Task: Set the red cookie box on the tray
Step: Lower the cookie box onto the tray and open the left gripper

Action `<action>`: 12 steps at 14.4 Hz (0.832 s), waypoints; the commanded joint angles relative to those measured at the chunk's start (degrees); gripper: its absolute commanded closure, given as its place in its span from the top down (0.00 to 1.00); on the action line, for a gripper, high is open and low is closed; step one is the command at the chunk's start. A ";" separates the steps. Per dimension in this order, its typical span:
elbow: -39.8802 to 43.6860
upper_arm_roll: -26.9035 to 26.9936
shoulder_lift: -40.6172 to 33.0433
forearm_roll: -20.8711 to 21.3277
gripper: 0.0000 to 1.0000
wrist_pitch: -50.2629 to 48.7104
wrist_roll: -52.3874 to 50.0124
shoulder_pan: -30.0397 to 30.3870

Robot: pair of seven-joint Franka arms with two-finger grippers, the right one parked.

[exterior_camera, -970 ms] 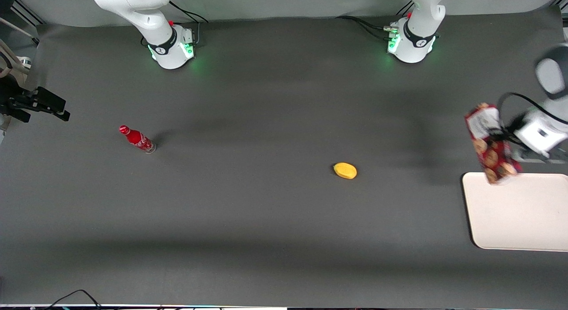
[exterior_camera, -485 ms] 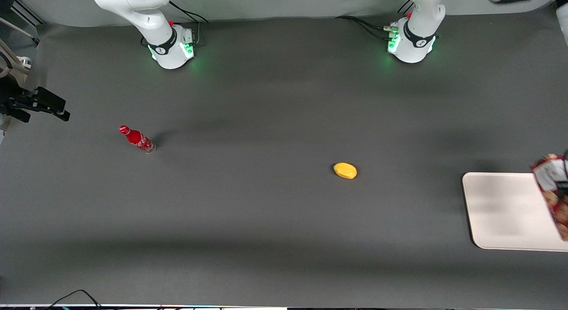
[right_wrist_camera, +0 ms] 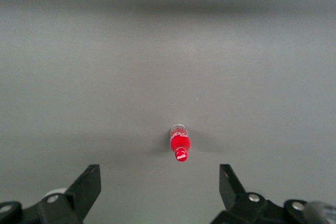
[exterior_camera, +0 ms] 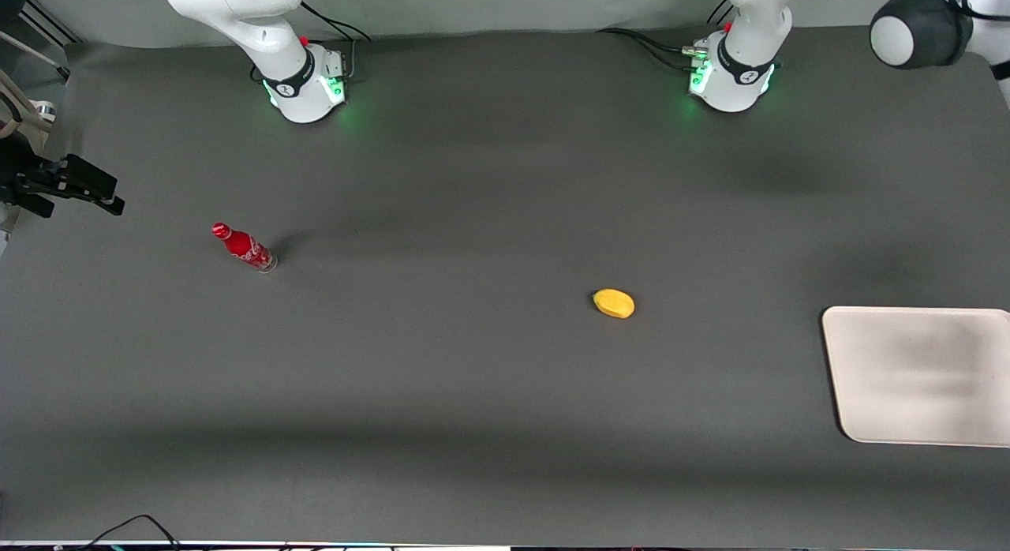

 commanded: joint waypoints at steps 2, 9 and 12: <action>13.57 0.21 10.20 -6.95 0.00 -8.91 1.26 3.66; 13.67 0.04 13.29 -6.88 0.46 -5.22 -2.17 3.75; 13.05 -0.58 12.15 -7.05 1.00 -5.47 -1.03 4.55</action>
